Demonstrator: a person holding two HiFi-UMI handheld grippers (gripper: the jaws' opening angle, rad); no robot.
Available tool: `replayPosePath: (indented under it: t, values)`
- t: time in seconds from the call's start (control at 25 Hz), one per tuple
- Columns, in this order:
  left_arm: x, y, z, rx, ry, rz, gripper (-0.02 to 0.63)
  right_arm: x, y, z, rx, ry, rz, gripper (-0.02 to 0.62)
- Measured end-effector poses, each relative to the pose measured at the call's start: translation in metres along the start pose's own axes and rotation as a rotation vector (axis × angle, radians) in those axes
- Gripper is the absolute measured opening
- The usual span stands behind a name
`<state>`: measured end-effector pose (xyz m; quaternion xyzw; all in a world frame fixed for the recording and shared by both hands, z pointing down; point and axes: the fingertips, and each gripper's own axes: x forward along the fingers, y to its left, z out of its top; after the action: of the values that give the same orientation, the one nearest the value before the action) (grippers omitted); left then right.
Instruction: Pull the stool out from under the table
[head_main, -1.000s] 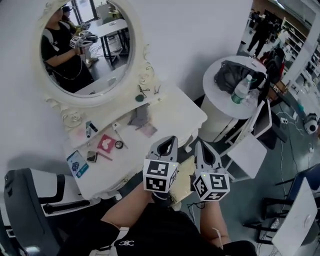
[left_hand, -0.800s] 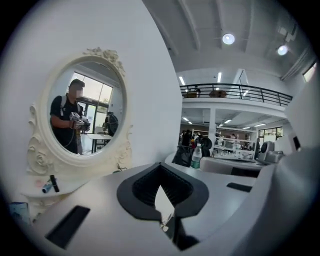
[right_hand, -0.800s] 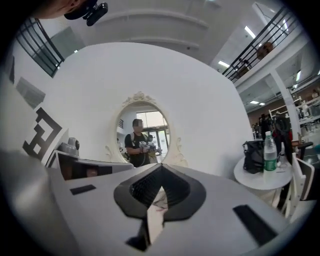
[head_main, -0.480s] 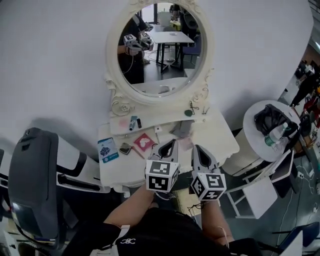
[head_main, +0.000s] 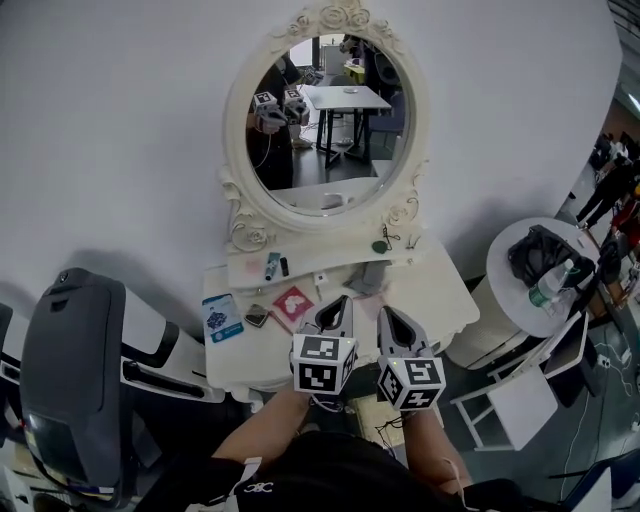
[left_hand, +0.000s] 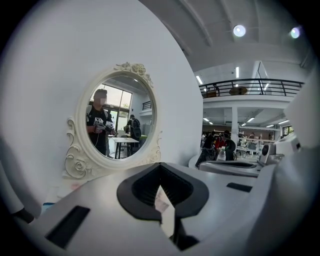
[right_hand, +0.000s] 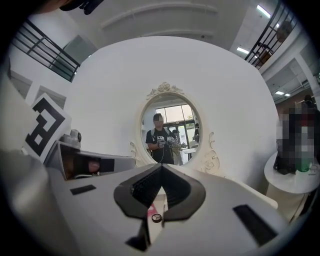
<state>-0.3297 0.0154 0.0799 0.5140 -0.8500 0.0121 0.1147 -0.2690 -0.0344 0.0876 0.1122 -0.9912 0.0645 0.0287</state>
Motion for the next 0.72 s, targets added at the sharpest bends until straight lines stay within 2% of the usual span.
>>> replayPosePath:
  t: [0.36, 0.72]
  values:
    - [0.011, -0.012, -0.002, 0.014, 0.02, -0.046, 0.0, -0.013, -0.028, 0.005, 0.048, -0.041, -0.111, 0.008]
    - [0.023, -0.025, -0.001, 0.008, 0.032, -0.103, 0.0, -0.019, -0.044, 0.001, 0.065, -0.041, -0.151, 0.008]
